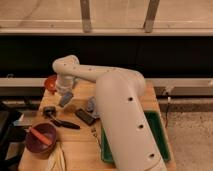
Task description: Wipe table surface with sponge
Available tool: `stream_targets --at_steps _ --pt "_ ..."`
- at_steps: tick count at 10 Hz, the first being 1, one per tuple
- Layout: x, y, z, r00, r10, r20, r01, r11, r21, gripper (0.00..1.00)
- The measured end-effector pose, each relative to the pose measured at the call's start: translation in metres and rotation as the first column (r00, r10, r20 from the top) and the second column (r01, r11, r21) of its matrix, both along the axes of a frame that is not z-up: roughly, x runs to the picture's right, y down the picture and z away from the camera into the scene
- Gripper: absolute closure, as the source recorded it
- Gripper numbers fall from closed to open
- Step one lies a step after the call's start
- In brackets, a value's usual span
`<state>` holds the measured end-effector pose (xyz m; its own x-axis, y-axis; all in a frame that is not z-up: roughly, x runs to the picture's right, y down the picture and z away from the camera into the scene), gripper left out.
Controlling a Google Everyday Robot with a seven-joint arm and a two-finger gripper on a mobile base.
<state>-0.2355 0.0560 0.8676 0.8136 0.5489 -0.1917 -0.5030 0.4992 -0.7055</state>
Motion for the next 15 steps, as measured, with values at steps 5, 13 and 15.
stream_targets --at_steps 5,13,15 --pt "0.053 -0.006 0.025 0.994 0.048 -0.100 -0.049 0.9987 -0.015 1.00" --pt "-0.001 -0.015 0.038 1.000 0.011 -0.025 -0.011 0.9998 0.017 1.00" --pt "0.000 0.004 0.019 0.999 0.021 -0.041 -0.021 0.9998 -0.005 1.00"
